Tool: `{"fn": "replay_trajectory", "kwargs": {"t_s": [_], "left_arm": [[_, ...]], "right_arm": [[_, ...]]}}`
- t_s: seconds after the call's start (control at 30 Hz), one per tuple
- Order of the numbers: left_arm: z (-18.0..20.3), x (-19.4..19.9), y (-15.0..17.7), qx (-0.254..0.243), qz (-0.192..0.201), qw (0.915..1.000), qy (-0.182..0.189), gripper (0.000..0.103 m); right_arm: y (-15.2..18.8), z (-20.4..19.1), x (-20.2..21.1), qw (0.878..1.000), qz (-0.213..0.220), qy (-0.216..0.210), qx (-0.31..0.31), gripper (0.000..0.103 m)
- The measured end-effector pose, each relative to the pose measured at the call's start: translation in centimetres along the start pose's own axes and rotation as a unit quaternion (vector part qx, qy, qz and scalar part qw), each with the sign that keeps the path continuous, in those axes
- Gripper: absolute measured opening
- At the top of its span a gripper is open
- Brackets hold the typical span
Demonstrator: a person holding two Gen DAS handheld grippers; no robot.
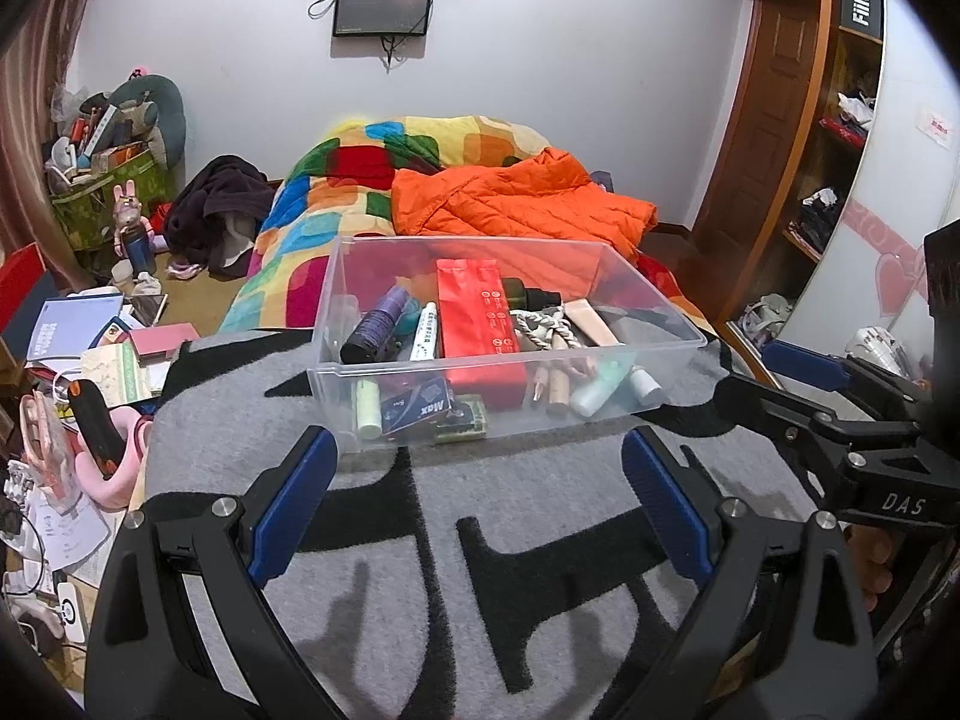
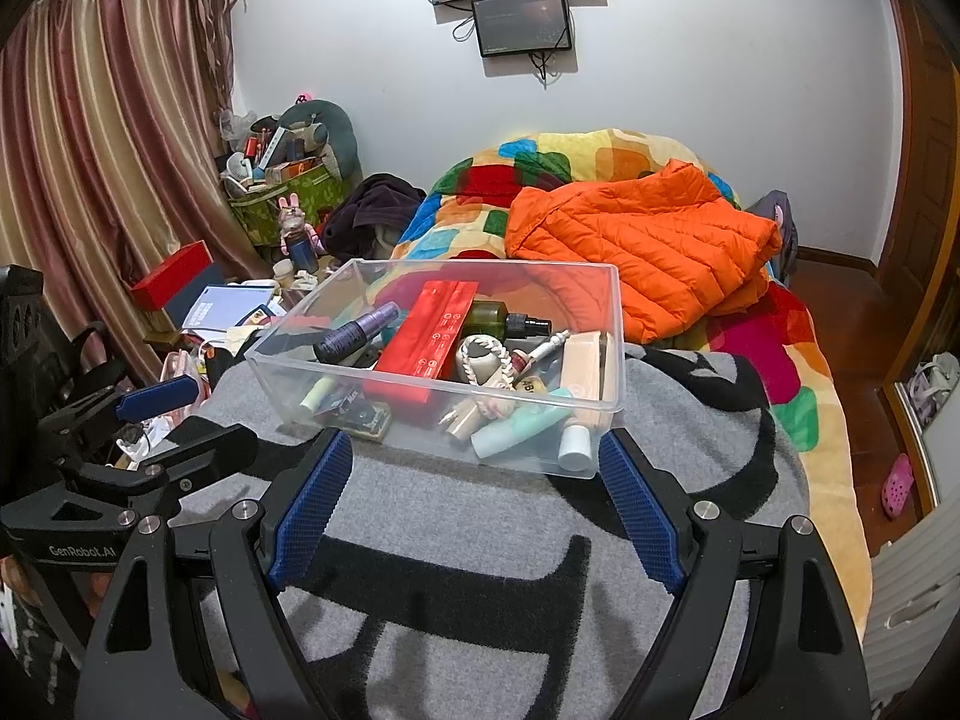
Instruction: Organize objects
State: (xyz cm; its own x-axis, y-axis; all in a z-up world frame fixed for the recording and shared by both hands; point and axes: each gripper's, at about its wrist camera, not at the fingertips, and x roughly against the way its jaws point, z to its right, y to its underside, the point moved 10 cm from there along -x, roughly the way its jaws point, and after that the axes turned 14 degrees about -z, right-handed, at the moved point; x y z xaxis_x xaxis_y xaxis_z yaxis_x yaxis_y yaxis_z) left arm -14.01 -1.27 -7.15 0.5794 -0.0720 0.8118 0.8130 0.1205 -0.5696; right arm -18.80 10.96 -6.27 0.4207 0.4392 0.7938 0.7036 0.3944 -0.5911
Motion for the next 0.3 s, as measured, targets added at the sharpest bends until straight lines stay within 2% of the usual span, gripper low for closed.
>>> {"fn": "replay_trajectory", "kwargs": {"t_s": [0.17, 0.3], "left_arm": [[0.2, 0.43, -0.13, -0.005, 0.014, 0.9999, -0.004, 0.097], [0.16, 0.51, -0.02, -0.002, 0.008, 1.0, -0.001, 0.097]], "right_arm": [[0.17, 0.0, 0.1, 1.0, -0.003, -0.001, -0.001, 0.082], [0.25, -0.06, 0.13, 1.0, -0.004, -0.002, -0.002, 0.082]]}}
